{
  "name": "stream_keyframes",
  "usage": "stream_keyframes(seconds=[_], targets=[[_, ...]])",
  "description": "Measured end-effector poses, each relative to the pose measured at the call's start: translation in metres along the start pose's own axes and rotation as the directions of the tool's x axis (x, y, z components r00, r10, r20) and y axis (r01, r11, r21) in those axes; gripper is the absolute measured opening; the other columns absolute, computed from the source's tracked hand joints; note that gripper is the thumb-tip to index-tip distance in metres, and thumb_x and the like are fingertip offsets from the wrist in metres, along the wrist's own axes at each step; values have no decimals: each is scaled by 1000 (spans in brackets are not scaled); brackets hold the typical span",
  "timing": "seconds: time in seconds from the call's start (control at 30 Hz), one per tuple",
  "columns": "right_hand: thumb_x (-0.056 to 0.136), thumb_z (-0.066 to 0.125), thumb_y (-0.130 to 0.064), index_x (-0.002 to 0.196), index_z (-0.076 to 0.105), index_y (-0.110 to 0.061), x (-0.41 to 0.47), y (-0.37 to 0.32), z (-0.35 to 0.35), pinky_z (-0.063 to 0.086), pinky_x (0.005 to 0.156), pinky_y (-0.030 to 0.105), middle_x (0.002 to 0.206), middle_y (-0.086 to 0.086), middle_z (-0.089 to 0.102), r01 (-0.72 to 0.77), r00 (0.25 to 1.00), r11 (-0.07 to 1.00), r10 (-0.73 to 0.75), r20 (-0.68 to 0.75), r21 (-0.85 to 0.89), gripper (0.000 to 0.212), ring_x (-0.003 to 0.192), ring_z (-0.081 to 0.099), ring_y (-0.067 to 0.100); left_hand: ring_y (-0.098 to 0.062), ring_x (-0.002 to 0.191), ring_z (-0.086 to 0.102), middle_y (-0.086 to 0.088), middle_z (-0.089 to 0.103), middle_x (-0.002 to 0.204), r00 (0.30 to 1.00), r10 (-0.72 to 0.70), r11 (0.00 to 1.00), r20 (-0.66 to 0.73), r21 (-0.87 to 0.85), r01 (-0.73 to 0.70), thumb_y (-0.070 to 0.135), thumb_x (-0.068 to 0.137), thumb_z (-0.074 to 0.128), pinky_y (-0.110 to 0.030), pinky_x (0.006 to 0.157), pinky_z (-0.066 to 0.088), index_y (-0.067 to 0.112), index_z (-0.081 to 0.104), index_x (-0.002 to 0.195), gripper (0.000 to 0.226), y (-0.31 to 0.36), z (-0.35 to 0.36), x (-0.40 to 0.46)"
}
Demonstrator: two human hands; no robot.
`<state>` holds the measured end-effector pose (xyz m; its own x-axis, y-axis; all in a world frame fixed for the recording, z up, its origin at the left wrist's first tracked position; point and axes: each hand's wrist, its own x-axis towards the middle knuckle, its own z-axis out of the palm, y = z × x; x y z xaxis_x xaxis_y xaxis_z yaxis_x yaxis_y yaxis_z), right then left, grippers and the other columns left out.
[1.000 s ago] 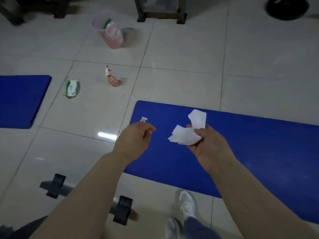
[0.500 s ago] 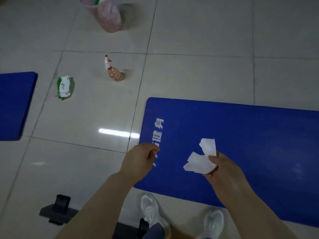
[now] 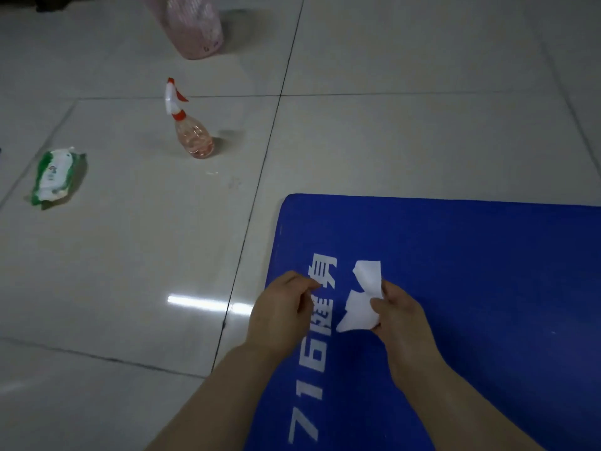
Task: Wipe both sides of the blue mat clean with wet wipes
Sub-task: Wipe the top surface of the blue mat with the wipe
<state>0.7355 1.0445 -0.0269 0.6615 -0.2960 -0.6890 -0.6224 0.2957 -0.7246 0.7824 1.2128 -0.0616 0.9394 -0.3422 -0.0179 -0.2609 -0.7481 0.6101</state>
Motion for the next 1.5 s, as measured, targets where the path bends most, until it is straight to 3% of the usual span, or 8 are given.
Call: stream_keyframes(seconds=[0.2, 0.5, 0.67, 0.8, 0.97, 1.1, 1.27, 1.5], targets=[[100, 41, -8, 128, 53, -18, 80, 24, 15, 43, 67, 16, 101, -13, 60, 250, 967, 962, -255, -27, -112, 31, 85, 55, 3, -27, 90, 64, -10, 64, 107, 995, 59, 988, -75, 144, -48, -3, 82, 63, -31, 75, 52, 7, 72, 96, 20, -89, 76, 47], [99, 42, -11, 67, 41, -15, 130, 11, 27, 27, 46, 14, 64, -3, 38, 356, 842, 828, -485, -236, -434, 33, 55, 35, 8, -38, 112, 57, -18, 57, 128, 990, 92, 978, -106, 196, -70, 0, 80, 68, -47, 95, 47, 4, 65, 114, 35, -120, 102, 84], [100, 46, -11, 121, 58, -23, 171, 9, 61, 44, 79, 13, 103, -15, 59, 489, 750, 854, -515, -416, -178, 28, 95, 57, 2, -27, 118, 51, -10, 54, 132, 986, 87, 991, -142, 113, -71, 17, 88, 50, -35, 102, 38, 9, 64, 117, 33, -131, 112, 81], [100, 45, -15, 148, 31, -16, 212, 9, 125, 32, 111, 32, 153, 0, 32, 590, 755, 679, -656, 1, -436, 49, 135, 38, 17, -21, 114, 53, -7, 58, 126, 983, 107, 994, -151, 49, -101, 22, 87, 41, -35, 101, 43, 9, 65, 115, 40, -134, 111, 83], [104, 20, -37, 153, 10, -21, 248, 6, 155, -5, 117, 39, 160, -5, -7, 602, 732, -84, -338, 591, -794, 53, 146, -9, 14, -16, 97, 56, -6, 61, 108, 970, 144, 987, -194, -43, -155, 13, 83, 44, -39, 84, 52, 7, 65, 110, 35, -132, 106, 86], [104, 23, -33, 153, 13, -17, 261, 0, 122, 2, 118, 39, 161, -2, 3, 532, 729, -90, -458, 509, -842, 52, 147, 0, 16, -23, 117, 52, -10, 55, 130, 973, 118, 993, -200, 0, -120, 19, 84, 45, -41, 99, 47, 10, 65, 112, 36, -137, 110, 82], [96, 36, -6, 151, 12, -9, 262, 5, 85, 7, 118, 34, 158, 11, 17, 221, 791, 265, -612, 14, -939, 60, 146, 12, 24, -25, 127, 45, -11, 50, 137, 969, 48, 999, -242, 12, -46, 21, 84, 42, -42, 105, 42, 8, 64, 115, 40, -136, 114, 83], [86, 42, 9, 152, 11, -13, 264, -10, 164, -5, 116, 29, 161, 2, 4, 685, 608, -192, -381, 697, -703, 76, 147, -2, 20, -27, 129, 45, -13, 53, 135, 970, 60, 998, -236, -20, -67, 22, 84, 43, -46, 105, 42, 7, 65, 118, 43, -141, 116, 84]])
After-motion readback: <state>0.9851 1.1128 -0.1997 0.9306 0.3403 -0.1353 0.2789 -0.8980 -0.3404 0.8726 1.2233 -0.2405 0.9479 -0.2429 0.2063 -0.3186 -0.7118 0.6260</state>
